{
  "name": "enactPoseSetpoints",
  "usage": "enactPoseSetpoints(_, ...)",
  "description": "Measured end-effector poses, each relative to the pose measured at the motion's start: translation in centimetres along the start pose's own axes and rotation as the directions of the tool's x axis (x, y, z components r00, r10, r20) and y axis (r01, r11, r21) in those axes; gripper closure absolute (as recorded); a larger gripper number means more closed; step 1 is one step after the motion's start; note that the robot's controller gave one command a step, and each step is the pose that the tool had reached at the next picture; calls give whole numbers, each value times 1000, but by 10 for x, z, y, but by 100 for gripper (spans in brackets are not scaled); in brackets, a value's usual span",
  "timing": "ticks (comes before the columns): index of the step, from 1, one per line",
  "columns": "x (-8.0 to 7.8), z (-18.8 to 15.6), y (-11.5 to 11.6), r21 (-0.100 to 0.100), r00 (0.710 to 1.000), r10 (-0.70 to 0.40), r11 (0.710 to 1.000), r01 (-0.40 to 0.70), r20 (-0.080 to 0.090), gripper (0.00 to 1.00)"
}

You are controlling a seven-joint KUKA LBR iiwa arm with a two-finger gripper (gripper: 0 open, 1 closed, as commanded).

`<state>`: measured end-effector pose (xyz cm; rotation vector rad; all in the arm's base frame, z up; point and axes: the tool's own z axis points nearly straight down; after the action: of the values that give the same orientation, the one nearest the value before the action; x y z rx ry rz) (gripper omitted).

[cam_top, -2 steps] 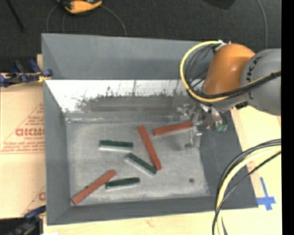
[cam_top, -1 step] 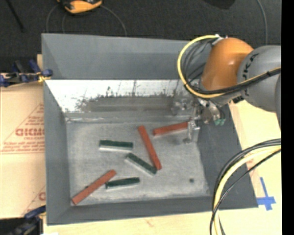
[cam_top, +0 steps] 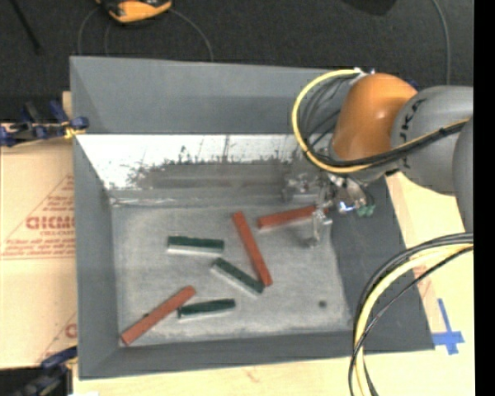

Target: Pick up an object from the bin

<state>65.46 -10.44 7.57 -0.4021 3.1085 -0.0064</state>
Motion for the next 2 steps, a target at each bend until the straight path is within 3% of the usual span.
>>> enactPoseSetpoints(1,-2,9,-1,1,1000,-6,1000,6,6,100)
enactPoseSetpoints(2,-1,5,-2,1,1000,-5,1000,5,3,100)
